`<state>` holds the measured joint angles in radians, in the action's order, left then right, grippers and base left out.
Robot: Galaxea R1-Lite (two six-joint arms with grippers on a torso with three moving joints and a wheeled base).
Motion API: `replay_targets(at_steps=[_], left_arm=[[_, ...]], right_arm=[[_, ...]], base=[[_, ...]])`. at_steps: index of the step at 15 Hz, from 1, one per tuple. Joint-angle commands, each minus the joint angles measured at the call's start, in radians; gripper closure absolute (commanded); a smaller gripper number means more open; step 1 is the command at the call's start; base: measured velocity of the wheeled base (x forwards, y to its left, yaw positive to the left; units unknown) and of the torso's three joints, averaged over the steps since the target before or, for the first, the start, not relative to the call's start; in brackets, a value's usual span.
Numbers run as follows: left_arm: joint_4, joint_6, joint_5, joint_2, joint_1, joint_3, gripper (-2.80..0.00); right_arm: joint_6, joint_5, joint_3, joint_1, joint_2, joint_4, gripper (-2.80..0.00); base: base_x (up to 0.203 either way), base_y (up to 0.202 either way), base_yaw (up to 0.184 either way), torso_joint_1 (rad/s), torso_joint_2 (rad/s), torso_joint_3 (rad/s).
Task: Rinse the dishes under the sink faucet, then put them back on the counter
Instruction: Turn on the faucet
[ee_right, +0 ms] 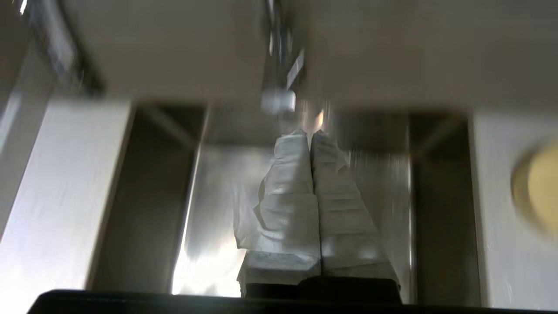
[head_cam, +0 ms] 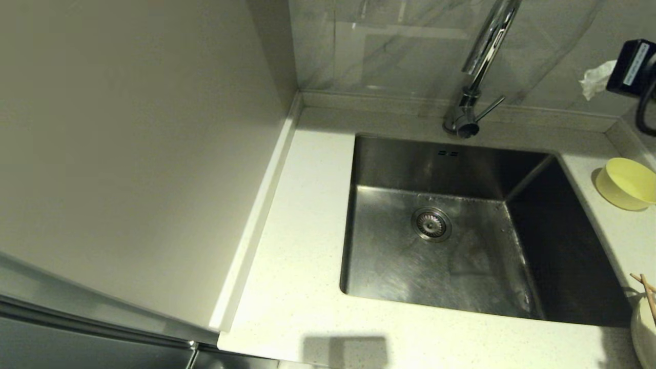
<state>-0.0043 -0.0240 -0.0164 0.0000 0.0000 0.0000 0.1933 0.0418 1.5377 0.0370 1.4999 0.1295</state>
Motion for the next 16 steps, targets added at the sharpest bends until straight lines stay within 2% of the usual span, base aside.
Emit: replay_targets(at_steps=[1,4,7,11,14,16], left_arm=[[0.0,-0.001,0.0,-0.002,0.0,0.0,0.0],[0.0,-0.001,0.0,-0.002,0.0,0.0,0.0],[0.0,-0.001,0.0,-0.002,0.0,0.0,0.0],[0.0,-0.001,0.0,-0.002,0.0,0.0,0.0],[0.0,-0.001,0.0,-0.002,0.0,0.0,0.0],[0.0,-0.001,0.0,-0.002,0.0,0.0,0.0]], right_arm=[[-0.037,0.011,0.012,-0.003,0.107,-0.126,0.0],[-0.081,0.017,0.081,-0.003,0.204,-0.222,0.0],[-0.094,0.02,0.202,-0.003,0.315,-0.243,0.0],[-0.105,0.098,0.328,-0.002,0.463,-0.268,0.0],[-0.109,0.112,0.432,-0.002,0.56,-0.312,0.0],[-0.123,0.113,0.445,-0.003,0.599,-0.375,0.0]], base=[[0.0,0.0,0.0,0.0,0.0,0.0],[0.0,0.0,0.0,0.0,0.0,0.0],[0.0,0.0,0.0,0.0,0.0,0.0],[0.0,0.0,0.0,0.0,0.0,0.0],[0.0,0.0,0.0,0.0,0.0,0.0],[0.0,0.0,0.0,0.0,0.0,0.0]])
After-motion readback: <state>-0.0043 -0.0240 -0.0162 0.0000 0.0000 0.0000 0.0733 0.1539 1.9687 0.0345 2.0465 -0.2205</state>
